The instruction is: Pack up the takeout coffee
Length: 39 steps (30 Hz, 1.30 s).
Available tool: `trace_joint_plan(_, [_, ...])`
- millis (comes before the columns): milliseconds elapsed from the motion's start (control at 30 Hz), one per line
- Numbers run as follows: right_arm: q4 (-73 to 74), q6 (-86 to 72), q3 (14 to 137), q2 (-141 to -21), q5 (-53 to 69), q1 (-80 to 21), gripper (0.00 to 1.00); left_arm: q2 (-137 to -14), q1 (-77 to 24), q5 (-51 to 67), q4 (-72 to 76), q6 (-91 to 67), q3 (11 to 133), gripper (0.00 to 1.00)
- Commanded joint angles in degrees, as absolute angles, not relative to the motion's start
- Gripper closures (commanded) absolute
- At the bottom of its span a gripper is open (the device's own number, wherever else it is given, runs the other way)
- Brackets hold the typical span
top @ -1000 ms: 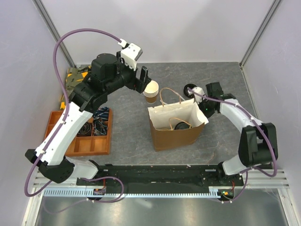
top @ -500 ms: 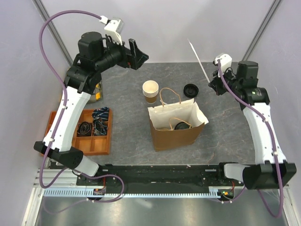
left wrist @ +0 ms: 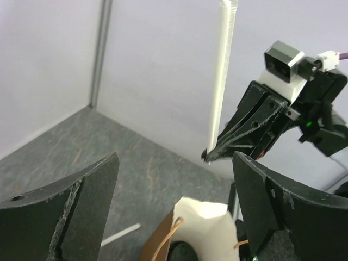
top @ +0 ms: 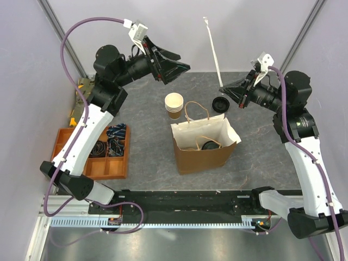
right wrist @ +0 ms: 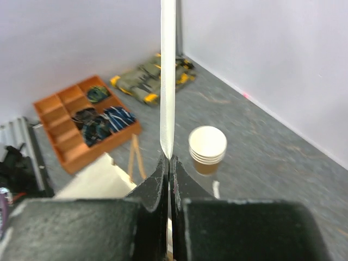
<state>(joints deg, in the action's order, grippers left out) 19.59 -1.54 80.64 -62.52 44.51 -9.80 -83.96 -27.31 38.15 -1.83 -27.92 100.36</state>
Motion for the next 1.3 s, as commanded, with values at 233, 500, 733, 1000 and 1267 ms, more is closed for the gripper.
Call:
trace_joint_plan(233, [13.62,-7.39,78.75,-60.38,47.38,-16.61,1.0,-85.52,-31.46,37.35,12.3,-35.06,101.95,0.11])
trace_joint_plan(500, [17.22,-4.22,78.66,-59.24,44.48,-22.58,1.0,-85.69,-31.46,36.74,12.39,-36.65,103.62,0.16])
trace_joint_plan(733, [18.63,-2.64,78.05,-59.24,42.54,-25.57,1.0,-86.57,-31.73,38.4,12.66,-39.29,107.93,0.34])
trace_joint_plan(1000, [18.72,-4.74,79.1,-60.38,38.68,-25.93,0.97,-83.68,-31.64,39.46,11.87,-40.61,104.07,0.98])
trace_joint_plan(1267, [24.95,-4.84,85.51,-59.85,27.35,-25.84,0.02,-75.59,-31.73,45.08,9.06,-27.98,93.01,0.98])
